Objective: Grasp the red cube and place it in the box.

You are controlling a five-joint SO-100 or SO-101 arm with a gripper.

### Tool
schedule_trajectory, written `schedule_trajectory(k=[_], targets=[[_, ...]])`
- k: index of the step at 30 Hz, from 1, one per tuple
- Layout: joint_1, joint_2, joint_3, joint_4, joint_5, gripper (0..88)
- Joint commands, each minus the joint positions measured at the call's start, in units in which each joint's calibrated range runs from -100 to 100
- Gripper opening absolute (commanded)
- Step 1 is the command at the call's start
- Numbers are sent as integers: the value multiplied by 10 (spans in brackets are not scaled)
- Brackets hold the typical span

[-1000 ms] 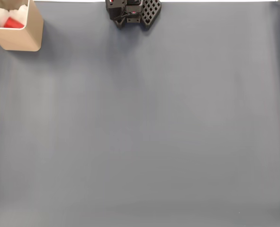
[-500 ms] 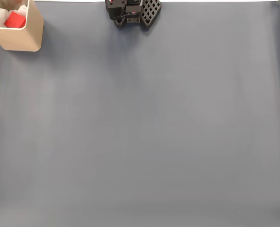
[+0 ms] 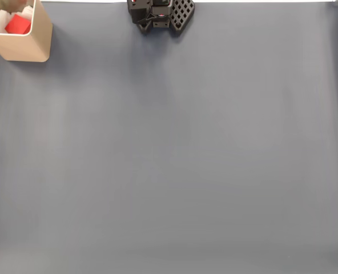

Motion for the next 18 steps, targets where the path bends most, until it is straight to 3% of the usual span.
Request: schedule_trajectory(k=[1,6,18], targets=[[5,-13,-14,-14,1,268],[6,-13,-13,-23,2,163],[3,-11,-11,-40,3,17]])
